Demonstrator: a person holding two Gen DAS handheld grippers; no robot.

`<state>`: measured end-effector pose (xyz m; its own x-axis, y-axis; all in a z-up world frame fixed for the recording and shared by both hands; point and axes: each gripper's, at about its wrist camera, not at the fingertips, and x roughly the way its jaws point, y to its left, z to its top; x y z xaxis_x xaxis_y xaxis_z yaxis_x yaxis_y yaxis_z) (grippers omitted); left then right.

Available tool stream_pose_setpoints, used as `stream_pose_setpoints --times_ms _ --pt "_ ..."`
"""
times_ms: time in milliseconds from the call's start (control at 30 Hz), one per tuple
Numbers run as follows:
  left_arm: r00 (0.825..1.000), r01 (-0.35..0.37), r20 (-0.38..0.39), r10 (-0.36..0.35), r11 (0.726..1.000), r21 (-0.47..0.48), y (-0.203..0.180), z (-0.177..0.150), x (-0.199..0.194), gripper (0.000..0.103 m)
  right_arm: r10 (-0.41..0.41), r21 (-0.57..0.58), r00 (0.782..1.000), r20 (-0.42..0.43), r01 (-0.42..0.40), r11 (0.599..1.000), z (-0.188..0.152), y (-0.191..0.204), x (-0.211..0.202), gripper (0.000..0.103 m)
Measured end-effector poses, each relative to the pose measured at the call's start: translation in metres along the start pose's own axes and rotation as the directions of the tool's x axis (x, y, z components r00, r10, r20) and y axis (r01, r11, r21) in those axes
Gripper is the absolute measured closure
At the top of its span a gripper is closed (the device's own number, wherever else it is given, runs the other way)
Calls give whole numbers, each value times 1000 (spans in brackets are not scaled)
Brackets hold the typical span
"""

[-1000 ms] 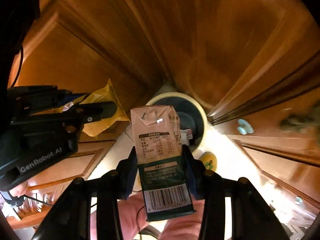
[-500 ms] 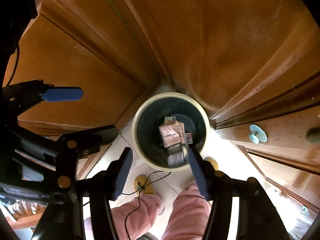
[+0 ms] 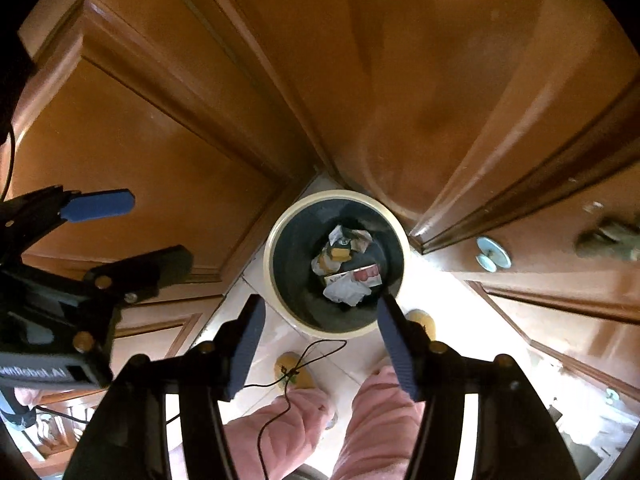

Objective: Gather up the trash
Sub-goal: 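Raise both tools back up to the counter trash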

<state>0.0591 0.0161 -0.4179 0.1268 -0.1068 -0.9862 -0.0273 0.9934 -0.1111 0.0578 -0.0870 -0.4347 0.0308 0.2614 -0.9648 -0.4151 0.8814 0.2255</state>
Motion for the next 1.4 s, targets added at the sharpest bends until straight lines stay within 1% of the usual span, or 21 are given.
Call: stream_pose_setpoints --times_ms 300,333,500,633,900,1100,1267,1400 --pt "998 17 55 -16 1000 -15 -8 -10 -68 20 -3 17 1000 13 3 1000 -8 8 -46 45" --pt "999 5 53 -4 1000 -12 -9 -11 -78 20 -5 18 1000 16 5 1000 -9 9 -53 45" --pt "995 -4 98 5 1000 -3 -21 -17 -130 20 -16 14 999 36 16 1000 -13 18 -99 45" --pt "988 -18 152 17 1000 10 -26 -19 -174 20 -24 4 997 67 24 1000 -14 22 -138 45" --pt "962 -9 271 4 1000 18 -36 -9 -257 20 -51 -28 982 181 57 998 -11 32 -216 45" --pt "937 19 350 -25 1000 23 -48 6 -304 20 -54 -47 958 282 70 996 -1 35 -272 45" --pt "919 23 393 -37 999 41 -64 27 -335 19 -46 -55 936 348 70 996 14 30 -317 45" --pt "902 9 431 -36 998 64 -78 52 -356 19 -59 -55 921 385 87 995 33 17 -350 45"
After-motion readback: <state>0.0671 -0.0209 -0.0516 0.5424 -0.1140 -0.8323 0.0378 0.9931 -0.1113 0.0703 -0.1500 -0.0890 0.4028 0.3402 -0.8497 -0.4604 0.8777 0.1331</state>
